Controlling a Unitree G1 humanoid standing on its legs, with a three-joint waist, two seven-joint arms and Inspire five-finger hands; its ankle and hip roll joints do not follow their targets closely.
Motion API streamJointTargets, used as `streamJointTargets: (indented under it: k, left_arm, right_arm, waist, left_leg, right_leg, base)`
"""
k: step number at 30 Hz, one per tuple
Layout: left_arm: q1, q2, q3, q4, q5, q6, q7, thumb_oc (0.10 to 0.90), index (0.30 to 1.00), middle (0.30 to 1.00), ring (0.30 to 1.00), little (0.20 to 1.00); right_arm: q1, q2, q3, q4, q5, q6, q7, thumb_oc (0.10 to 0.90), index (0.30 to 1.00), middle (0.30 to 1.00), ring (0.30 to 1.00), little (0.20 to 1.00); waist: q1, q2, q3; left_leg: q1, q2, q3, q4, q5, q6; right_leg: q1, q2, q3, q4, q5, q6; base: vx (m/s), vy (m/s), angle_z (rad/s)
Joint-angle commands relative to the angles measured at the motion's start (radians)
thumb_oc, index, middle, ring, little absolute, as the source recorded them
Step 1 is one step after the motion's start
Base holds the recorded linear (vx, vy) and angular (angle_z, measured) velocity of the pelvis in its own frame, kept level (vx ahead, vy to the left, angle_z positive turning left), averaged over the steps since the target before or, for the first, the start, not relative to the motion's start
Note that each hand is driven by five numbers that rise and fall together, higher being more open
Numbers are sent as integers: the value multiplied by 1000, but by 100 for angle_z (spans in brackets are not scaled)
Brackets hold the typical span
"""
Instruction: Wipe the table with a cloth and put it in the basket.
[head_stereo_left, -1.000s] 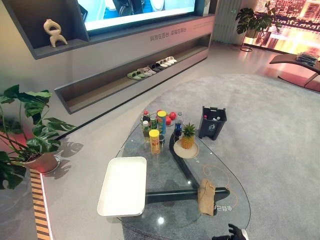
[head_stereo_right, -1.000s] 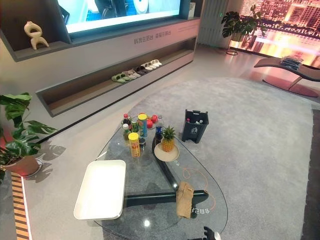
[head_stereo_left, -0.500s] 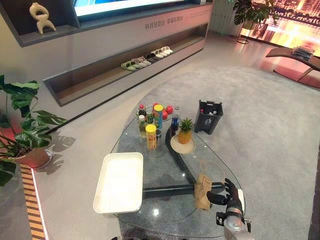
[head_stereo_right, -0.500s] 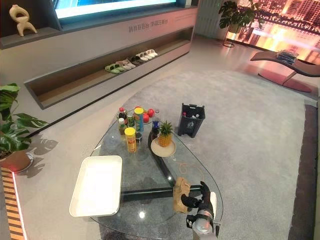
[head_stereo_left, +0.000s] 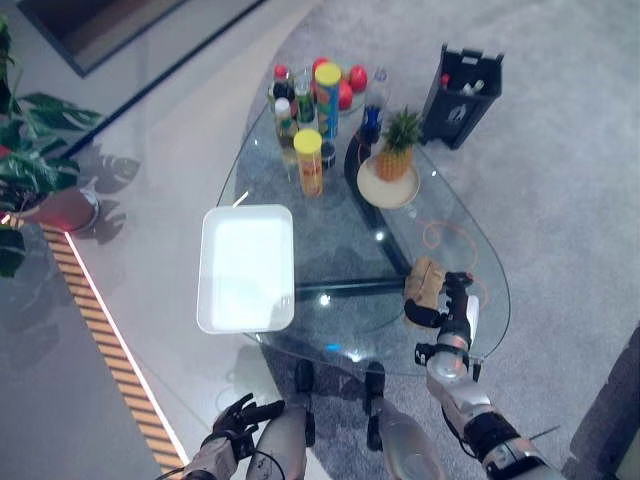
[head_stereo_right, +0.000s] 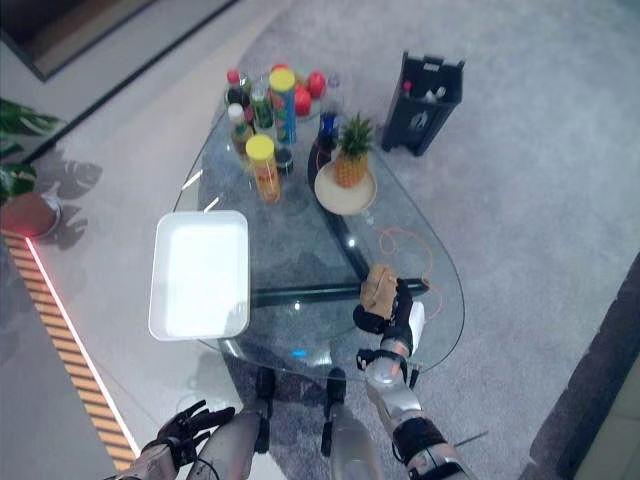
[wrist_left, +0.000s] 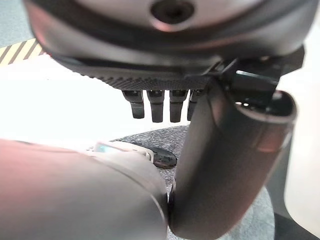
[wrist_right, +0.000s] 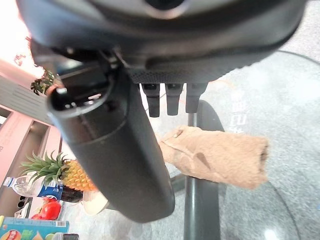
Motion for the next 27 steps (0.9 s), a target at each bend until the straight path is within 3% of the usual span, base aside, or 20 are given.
streamJointTargets:
  k: [1,13,19,23,27]
  left_arm:
    - [72,-58,-71,39,-9,1,24,800,900,900,900,900]
    - [21,-68,-118,-30,-47,-17,38,800,900,900,900,900]
    - [24,-75,-150,-72,-70,-21,59,800,900,900,900,900]
    - [27,-78,-166,-98,-72,-20,69,800,900,900,900,900]
    - [35,-87,-181,-109,-79,-31,81,800,900,900,900,900]
  right_arm:
    - [-60,-27,-21,-146,1,-43,-95,800,900,900,900,900]
    - [-201,-52,-42,-177,-21,-11,-231,800,900,900,900,900]
    - [-232,-65,-45,-169,-34,21,-281,800,900,900,900,900]
    - [-241,-70,-44,-167,-22,42,-349,800,900,900,900,900]
    - [-233,-57,-50,-188,-92,47,-454,800,900,900,900,900]
  waist:
    - [-4,-10,-6]
    - [-13,26,101]
    - [-12,35,103]
    - [-10,40,103]
    - [-12,41,103]
  left_leg:
    - [-67,-49,-4,91,-35,47]
    - [-225,-73,22,218,-44,55]
    - [-300,-76,28,250,-47,60]
    - [-340,-79,27,270,-49,63]
    - [-350,-84,20,270,-50,69]
  right_leg:
    - [-78,-4,17,83,21,-23]
    - [-244,-13,11,207,7,-34]
    - [-318,-6,11,238,4,-40]
    - [-357,-3,9,257,3,-43]
    - [-370,5,17,262,5,-42]
  base:
    - [-83,95,0]
    - [-30,64,0]
    - [-1,17,0]
    - [0,0,0]
    - [1,4,-1]
